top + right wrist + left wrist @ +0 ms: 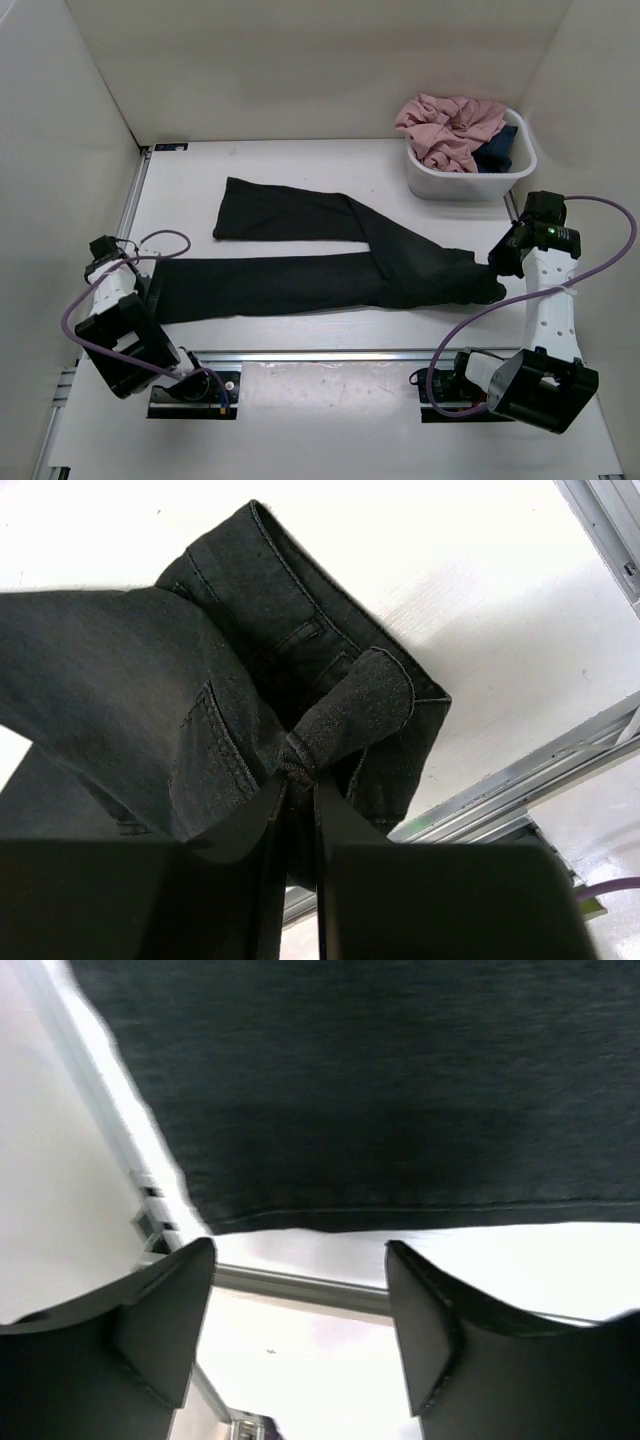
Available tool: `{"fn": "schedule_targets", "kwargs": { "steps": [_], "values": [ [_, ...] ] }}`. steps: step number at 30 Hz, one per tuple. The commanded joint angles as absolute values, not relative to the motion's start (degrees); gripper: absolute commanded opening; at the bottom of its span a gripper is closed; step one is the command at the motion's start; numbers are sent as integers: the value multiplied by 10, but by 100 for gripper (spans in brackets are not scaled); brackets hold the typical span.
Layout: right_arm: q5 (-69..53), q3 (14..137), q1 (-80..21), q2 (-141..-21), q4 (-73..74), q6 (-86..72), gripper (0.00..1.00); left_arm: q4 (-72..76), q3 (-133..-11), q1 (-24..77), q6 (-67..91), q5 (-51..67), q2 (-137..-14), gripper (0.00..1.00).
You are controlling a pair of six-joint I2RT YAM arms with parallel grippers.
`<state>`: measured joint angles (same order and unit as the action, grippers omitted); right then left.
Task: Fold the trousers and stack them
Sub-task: Flatten the trousers out
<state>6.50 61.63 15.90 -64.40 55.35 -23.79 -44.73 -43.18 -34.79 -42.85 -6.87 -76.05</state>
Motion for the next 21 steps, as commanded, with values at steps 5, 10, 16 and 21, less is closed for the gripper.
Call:
{"fn": "schedule_targets", "kwargs": {
  "steps": [5, 10, 16, 21],
  "values": [
    [76, 607, 163, -639, 527, -241, 0, -438, -615, -309, -420, -14, -784, 84],
    [76, 595, 163, -660, 521, -236, 0, -503, -849, -186, -337, 35, -968, 84],
    [76, 595, 168, -698, 516, -236, 0, -543, -1126, -45, -296, 87, -1210, 87],
    [65, 595, 168, -726, 516, -236, 0, -494, -1250, -21, -234, 107, -1343, 88]
  ]
}}
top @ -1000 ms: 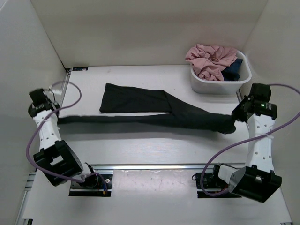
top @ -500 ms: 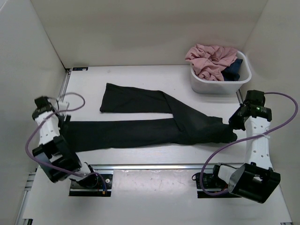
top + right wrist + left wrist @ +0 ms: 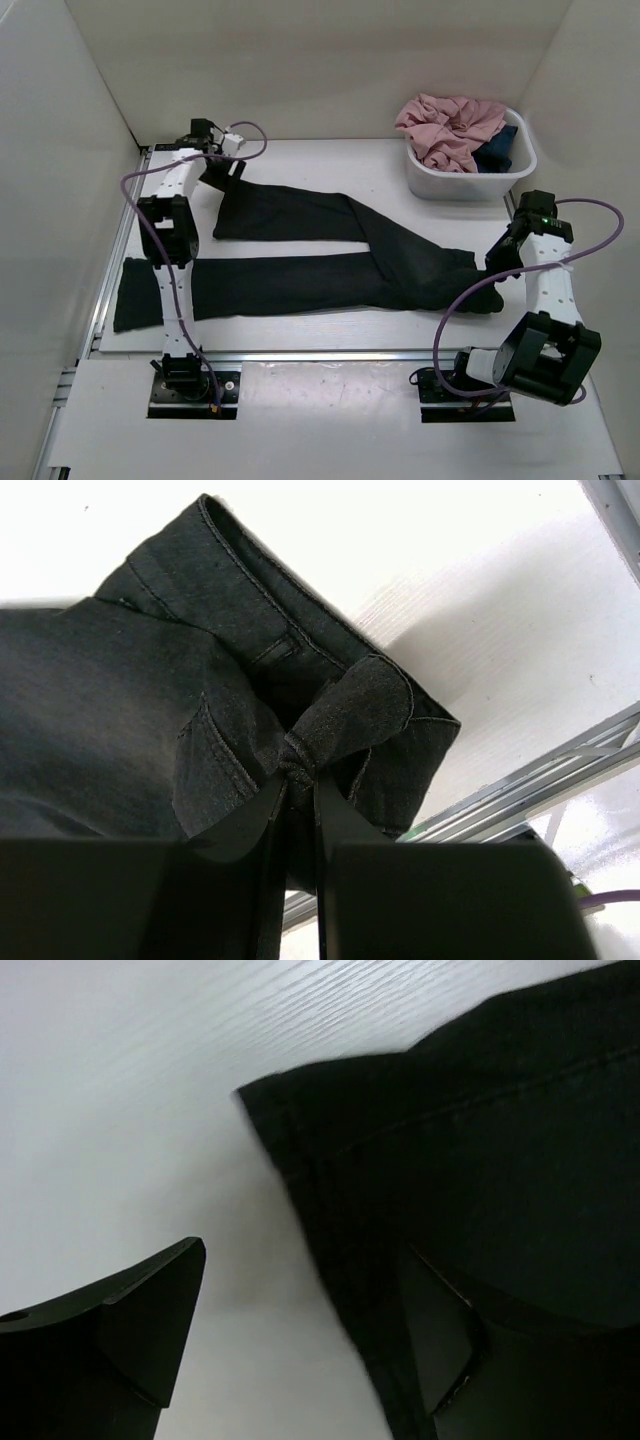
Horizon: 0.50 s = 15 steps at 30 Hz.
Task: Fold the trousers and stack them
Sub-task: Flatten the trousers out
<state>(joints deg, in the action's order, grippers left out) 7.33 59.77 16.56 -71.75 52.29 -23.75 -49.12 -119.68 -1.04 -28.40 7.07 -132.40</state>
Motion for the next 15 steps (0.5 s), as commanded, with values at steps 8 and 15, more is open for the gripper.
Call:
{"fn": "schedule_targets", "kwargs": {
  "steps": [8, 15],
  "values": [
    [71, 595, 168, -740, 522, -236, 0, -449, -1230, -16, -200, 203, -1393, 93],
    [76, 601, 168, -751, 522, -236, 0, -449, -1203, 18, -214, 236, -1417, 93]
  ]
}}
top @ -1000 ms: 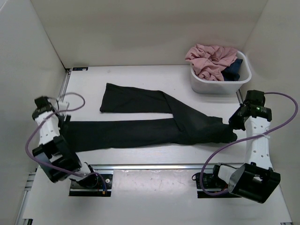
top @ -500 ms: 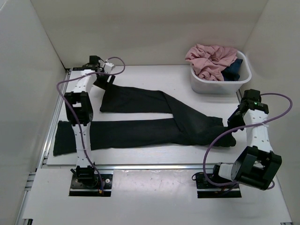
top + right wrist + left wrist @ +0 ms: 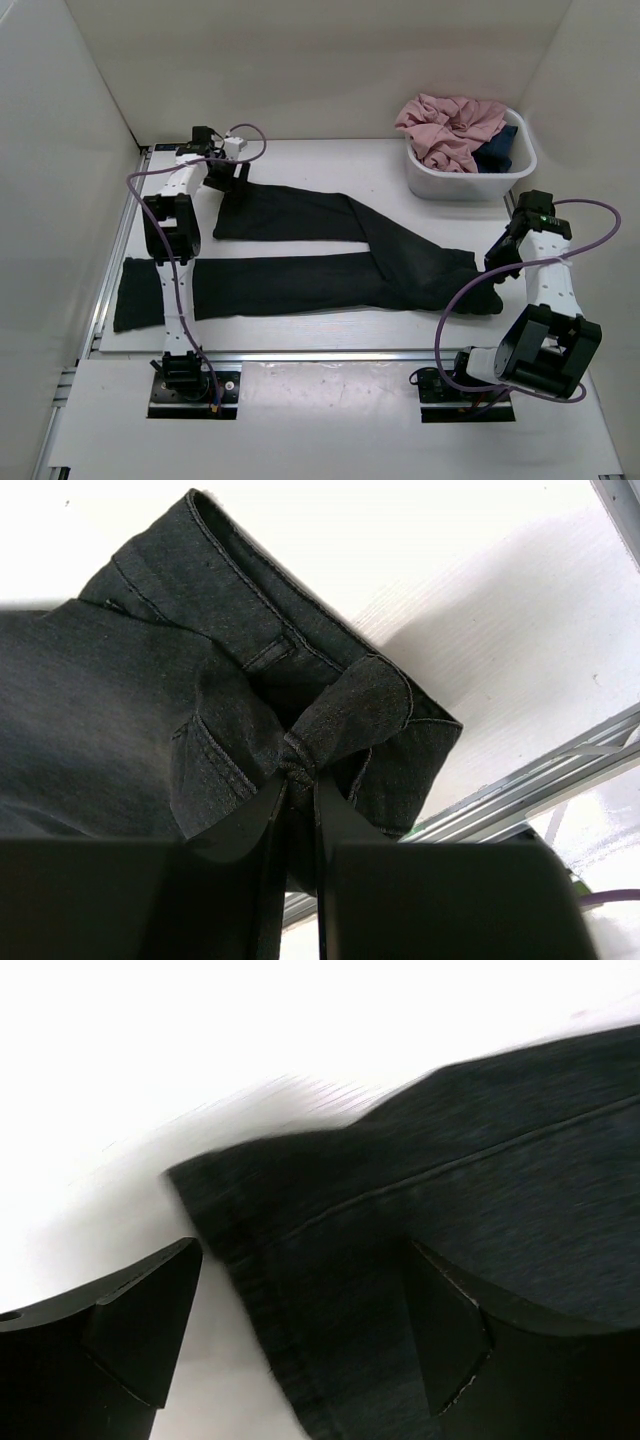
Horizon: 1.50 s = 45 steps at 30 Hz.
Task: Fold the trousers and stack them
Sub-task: Flatten the trousers out
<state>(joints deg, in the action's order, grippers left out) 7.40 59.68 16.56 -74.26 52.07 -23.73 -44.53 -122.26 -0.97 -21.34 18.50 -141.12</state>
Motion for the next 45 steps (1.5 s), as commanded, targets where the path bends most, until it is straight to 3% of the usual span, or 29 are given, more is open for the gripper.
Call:
{"fn": "schedule_targets", "kwargs": {
  "steps": [1, 4, 5, 6, 7, 11, 18, 21, 30, 34, 40, 45],
  "values": [
    [76, 601, 168, -751, 522, -241, 0, -449, -1203, 25, -214, 236, -1417, 91],
    [76, 608, 168, -751, 522, -241, 0, -449, -1188, 38, -214, 251, -1423, 66],
    [76, 613, 168, -751, 528, -241, 0, -449, -1182, 38, -214, 257, -1423, 53],
    [76, 613, 168, -751, 528, -241, 0, -449, -1182, 38, -204, 257, -1423, 20],
    [76, 613, 168, -751, 528, -241, 0, -449, -1187, 38, -195, 247, -1430, 14],
    [82, 619, 168, -745, 533, -241, 0, -449, -1187, 38, -195, 200, -1404, 14],
    [67, 676, 168, -740, 533, -241, 0, -418, -1152, 13, -361, 54, -1201, 14],
    [61, 682, 168, -721, 540, -241, 0, -417, -1056, 0, -411, 20, -1103, 14],
    [54, 586, 185, -671, 540, -246, 0, -405, -600, -87, -417, -32, -837, 15],
    [65, 566, 190, -671, 534, -241, 0, -399, -496, -117, -410, -43, -721, 15],
    [19, 561, 195, -694, 498, -248, 0, -399, -577, -124, -396, 7, -681, 15],
    [-26, 589, 195, -725, 477, -264, 0, -383, -826, -80, -363, 5, -816, 15]
  ]
}}
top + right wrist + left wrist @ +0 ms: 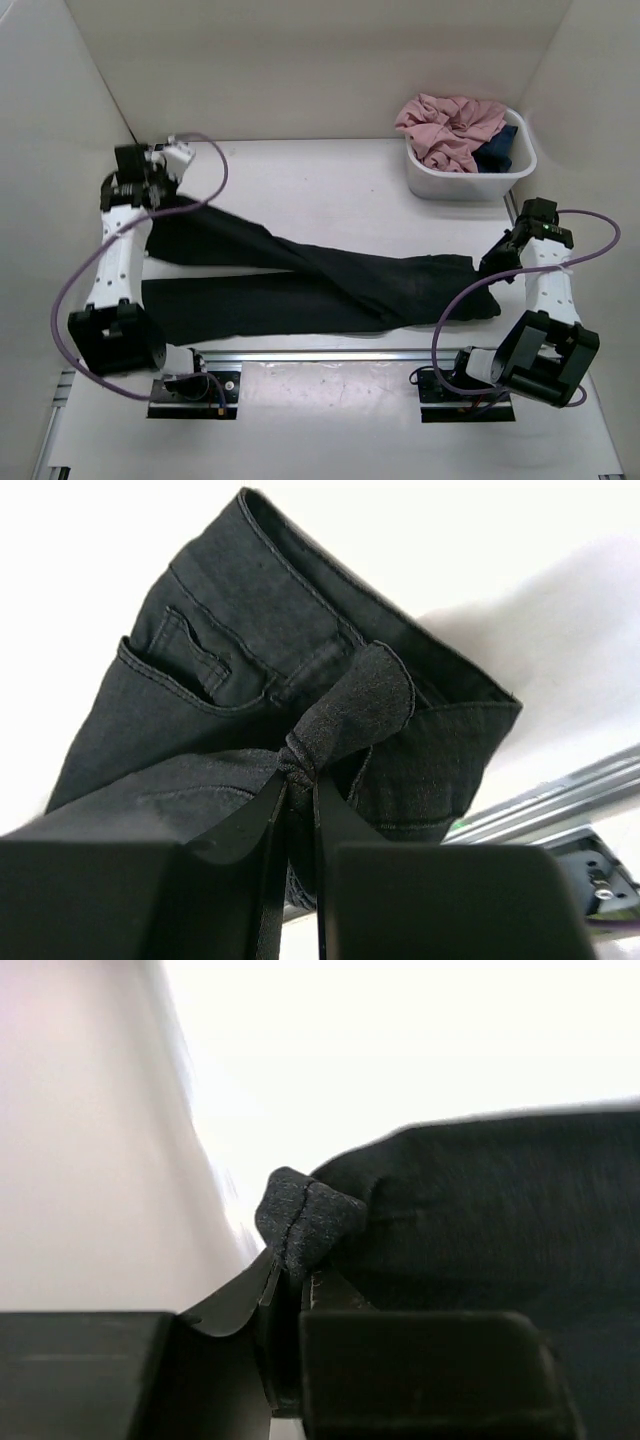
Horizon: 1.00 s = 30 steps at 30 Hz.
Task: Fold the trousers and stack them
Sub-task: Flatten the trousers out
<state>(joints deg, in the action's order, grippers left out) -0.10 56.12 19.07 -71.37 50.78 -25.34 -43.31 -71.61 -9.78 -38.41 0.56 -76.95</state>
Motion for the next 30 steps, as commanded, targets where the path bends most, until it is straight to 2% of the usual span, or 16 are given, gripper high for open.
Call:
{"fn": "schedule_targets", "kwargs": {
  "steps": [1, 3, 5, 7, 8, 12, 17, 18, 22, 25, 26, 27, 30],
  "values": [
    [-26, 597, 195, -725, 477, -265, 0, -383, -866, -80, -357, -2, -834, 15],
    [-26, 611, 195, -720, 477, -265, 0, -383, -945, -75, -357, -7, -857, 15],
    [-32, 617, 195, -711, 477, -265, 0, -383, -927, -75, -370, -7, -849, 15],
    [-32, 604, 195, -702, 477, -265, 0, -383, -857, -75, -381, 14, -819, 20],
    [-40, 597, 195, -694, 477, -271, 0, -377, -756, -75, -393, 39, -800, 21],
    [-58, 566, 195, -677, 471, -276, 0, -377, -528, -68, -417, 41, -661, 24],
    [-47, 548, 195, -644, 483, -276, 0, -452, -384, -68, -475, 42, -480, 30],
    [-47, 537, 195, -644, 483, -276, 0, -479, -365, -68, -496, 56, -456, 40],
    [-61, 525, 195, -638, 478, -281, 0, -609, -378, -68, -521, 96, -381, 54],
    [-55, 525, 195, -633, 478, -281, 0, -684, -416, -73, -527, 125, -381, 76],
    [-55, 525, 195, -633, 478, -281, 0, -698, -427, -73, -539, 125, -381, 78],
    [-50, 525, 195, -633, 478, -281, 0, -709, -436, -73, -547, 130, -388, 75],
    [-50, 525, 195, -633, 478, -276, 0, -741, -468, -73, -576, 144, -404, 75]
  ]
}}
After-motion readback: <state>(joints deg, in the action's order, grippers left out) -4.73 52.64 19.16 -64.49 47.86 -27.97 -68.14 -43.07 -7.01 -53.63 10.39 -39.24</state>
